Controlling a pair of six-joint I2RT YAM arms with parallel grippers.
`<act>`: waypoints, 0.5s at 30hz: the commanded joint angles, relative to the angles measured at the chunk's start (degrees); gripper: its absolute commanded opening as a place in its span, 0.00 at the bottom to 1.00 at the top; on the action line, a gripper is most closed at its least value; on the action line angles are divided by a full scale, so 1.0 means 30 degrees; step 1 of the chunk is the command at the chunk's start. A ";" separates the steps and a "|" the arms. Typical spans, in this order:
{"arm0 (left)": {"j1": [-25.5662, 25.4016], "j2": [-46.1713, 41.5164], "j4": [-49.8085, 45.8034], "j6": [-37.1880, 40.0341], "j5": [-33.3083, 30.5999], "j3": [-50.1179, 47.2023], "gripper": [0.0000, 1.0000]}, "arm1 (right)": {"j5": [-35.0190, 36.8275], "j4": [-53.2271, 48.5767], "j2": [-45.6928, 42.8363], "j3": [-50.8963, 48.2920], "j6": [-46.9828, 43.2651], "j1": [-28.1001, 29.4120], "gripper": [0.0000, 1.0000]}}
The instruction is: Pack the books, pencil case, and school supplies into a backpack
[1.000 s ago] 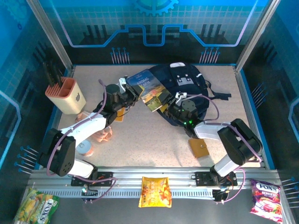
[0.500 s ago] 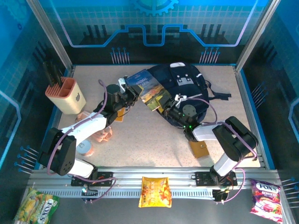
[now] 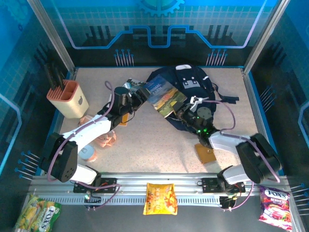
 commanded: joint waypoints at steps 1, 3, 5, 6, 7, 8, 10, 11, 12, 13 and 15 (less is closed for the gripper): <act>-0.0750 -0.0064 -0.3850 0.4173 -0.2177 0.1900 0.80 | 0.0434 -0.4043 -0.3236 0.0159 -0.3715 -0.1133 0.03; -0.1265 0.0409 -0.4554 0.5393 -0.2501 0.2613 0.85 | 0.0758 -0.6973 -0.5087 0.0345 -0.5314 -0.1908 0.03; -0.1859 0.1127 -0.5110 0.6910 -0.2482 0.3558 0.89 | 0.1099 -0.9546 -0.6919 0.0556 -0.6651 -0.2828 0.03; -0.2149 0.1483 -0.5377 0.7445 -0.2516 0.4079 0.90 | 0.1195 -1.0560 -0.7599 0.0648 -0.7088 -0.3267 0.03; -0.2472 0.1973 -0.5544 0.8232 -0.2463 0.4625 0.90 | 0.1311 -1.1633 -0.8357 0.0737 -0.7528 -0.3801 0.03; -0.2730 0.2412 -0.5849 0.8900 -0.2428 0.5195 0.91 | 0.1358 -1.2659 -0.8910 0.0789 -0.7861 -0.4294 0.03; -0.3268 0.3597 -0.6614 1.0366 -0.2129 0.6638 0.91 | 0.1464 -1.4514 -1.0219 0.0938 -0.8515 -0.5404 0.03; -0.3551 0.4228 -0.6954 1.1028 -0.2049 0.7295 0.91 | 0.1532 -1.5304 -1.0736 0.1030 -0.8799 -0.5883 0.04; -0.3872 0.4867 -0.7606 1.1759 -0.2205 0.8147 0.91 | 0.1613 -1.6252 -1.1327 0.1168 -0.9158 -0.6455 0.04; -0.4192 0.5484 -0.8014 1.2639 -0.2132 0.8820 0.91 | 0.1744 -1.7180 -1.1871 0.1330 -0.9514 -0.6944 0.04; -0.4799 0.6586 -0.8669 1.4153 -0.2171 1.0067 0.91 | 0.1954 -1.8876 -1.2713 0.1654 -1.0185 -0.7881 0.04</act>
